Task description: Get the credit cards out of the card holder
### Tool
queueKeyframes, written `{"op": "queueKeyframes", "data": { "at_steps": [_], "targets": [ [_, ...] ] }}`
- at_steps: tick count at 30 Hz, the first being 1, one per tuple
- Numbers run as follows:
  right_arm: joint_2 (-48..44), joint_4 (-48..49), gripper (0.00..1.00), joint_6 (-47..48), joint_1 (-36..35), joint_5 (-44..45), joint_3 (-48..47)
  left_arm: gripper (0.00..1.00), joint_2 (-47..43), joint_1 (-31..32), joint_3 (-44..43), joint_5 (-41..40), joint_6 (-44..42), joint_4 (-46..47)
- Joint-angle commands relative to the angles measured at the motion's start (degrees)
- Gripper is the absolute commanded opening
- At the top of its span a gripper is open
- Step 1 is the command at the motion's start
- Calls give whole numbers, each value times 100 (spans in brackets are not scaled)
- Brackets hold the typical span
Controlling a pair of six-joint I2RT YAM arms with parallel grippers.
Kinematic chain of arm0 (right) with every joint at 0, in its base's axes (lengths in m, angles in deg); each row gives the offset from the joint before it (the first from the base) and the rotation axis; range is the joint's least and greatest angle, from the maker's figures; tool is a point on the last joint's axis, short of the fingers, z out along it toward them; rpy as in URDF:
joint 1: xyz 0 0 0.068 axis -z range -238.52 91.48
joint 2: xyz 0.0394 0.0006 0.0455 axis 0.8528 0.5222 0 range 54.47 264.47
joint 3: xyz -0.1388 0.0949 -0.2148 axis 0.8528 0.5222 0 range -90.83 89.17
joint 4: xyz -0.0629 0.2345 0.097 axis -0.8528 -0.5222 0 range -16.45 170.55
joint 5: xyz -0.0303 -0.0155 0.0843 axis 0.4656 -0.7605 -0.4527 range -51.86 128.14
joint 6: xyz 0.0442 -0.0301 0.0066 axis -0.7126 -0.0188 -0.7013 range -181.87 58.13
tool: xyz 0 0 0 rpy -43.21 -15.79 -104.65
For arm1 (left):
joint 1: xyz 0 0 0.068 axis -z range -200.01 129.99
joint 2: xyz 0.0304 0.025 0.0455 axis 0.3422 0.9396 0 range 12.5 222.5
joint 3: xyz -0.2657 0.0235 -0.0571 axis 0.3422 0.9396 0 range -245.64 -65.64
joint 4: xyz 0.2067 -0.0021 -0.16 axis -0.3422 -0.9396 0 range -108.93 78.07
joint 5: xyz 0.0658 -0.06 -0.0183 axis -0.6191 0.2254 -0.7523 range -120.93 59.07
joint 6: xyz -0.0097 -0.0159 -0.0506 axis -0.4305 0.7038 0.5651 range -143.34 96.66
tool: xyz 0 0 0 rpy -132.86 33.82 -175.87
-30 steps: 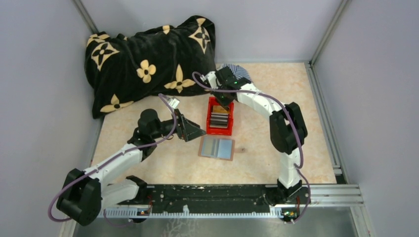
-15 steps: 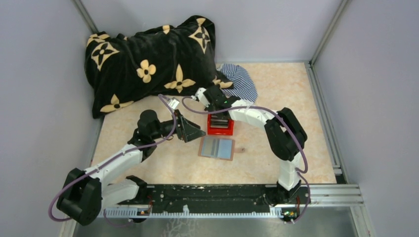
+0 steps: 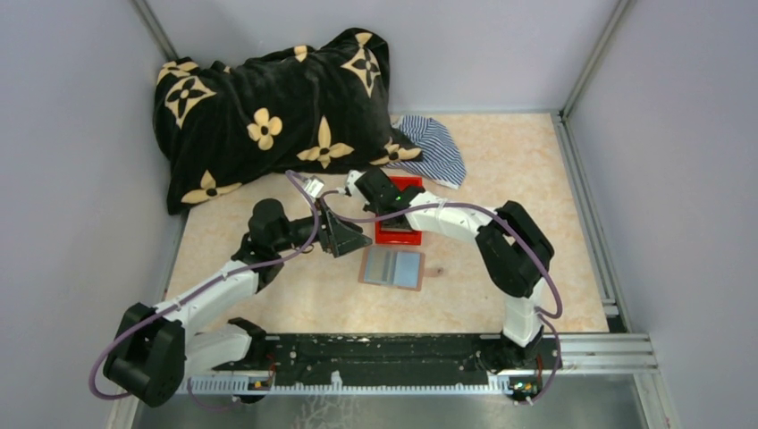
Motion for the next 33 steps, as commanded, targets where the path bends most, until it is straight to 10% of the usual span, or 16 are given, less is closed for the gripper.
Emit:
{"op": "queueKeyframes", "data": {
  "at_steps": [1, 15, 28, 33],
  "targets": [
    [-411, 170, 0, 189, -104, 430, -43, 97, -45, -28, 81, 100, 43, 178],
    [-30, 2615, 0, 1541, -78, 844, 1050, 97, -113, -30, 160, 11, 55, 245],
    [430, 2933, 0, 1448, -78, 712, 1148, 96, -99, -33, 157, 50, 76, 266],
    [302, 2930, 62, 1235, -70, 787, 1246, 96, -49, -35, 146, 90, 91, 275]
  ]
}}
